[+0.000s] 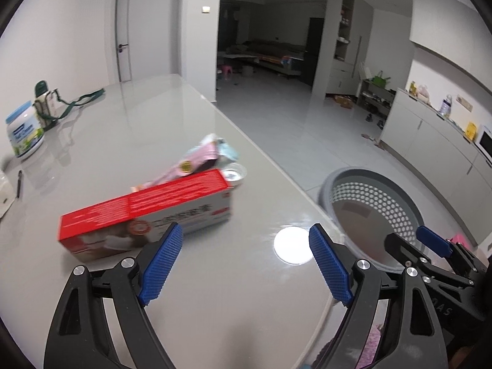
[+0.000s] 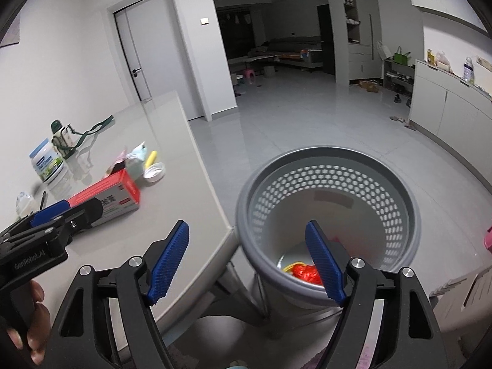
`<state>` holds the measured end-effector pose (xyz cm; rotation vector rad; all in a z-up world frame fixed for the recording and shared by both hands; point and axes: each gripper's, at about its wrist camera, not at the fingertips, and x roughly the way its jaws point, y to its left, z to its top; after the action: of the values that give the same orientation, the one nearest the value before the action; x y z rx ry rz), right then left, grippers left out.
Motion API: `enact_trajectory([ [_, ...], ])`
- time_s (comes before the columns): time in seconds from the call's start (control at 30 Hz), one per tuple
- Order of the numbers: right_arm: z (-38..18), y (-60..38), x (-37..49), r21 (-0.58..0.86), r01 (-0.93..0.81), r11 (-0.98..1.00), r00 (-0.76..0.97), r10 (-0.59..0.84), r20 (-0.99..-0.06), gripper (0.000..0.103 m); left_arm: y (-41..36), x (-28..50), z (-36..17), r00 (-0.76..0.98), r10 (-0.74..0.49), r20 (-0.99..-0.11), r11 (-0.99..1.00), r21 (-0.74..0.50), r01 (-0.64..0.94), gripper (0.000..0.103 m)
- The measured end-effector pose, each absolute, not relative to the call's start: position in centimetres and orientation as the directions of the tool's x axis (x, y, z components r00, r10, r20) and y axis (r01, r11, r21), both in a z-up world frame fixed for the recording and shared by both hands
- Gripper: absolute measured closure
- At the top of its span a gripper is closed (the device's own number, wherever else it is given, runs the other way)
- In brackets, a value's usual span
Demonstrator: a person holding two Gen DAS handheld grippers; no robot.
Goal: Collect trash
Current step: 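Move both open tools back from the basket toward the table, then reach the left tool toward the red toothpaste box on the table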
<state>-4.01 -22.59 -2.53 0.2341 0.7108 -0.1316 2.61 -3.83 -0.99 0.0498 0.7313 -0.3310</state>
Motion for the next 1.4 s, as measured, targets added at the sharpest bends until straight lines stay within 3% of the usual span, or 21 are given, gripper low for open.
enact_trajectory([
  [0.87, -4.6, -14.5, 0.9, 0.153, 0.002, 0.988, 0.699, 0.108, -0.707, 0.026, 10.1, 10.1, 0.1, 0.773, -0.033, -0.634, 0.997, 0.036, 0.071, 0.017],
  [1.13, -4.7, -13.3, 2.4, 0.151, -0.012, 0.988, 0.683, 0.119, -0.721, 0.026, 13.5, 14.5, -1.1, 0.734, 0.019, -0.679, 0.998, 0.053, 0.023, 0.017],
  [1.4, -4.2, -13.0, 2.5, 0.155, -0.01, 0.988, 0.688, 0.12, -0.715, 0.026, 13.9, 15.1, -3.3, 0.687, -0.01, -0.726, 0.996, 0.054, 0.072, 0.017],
])
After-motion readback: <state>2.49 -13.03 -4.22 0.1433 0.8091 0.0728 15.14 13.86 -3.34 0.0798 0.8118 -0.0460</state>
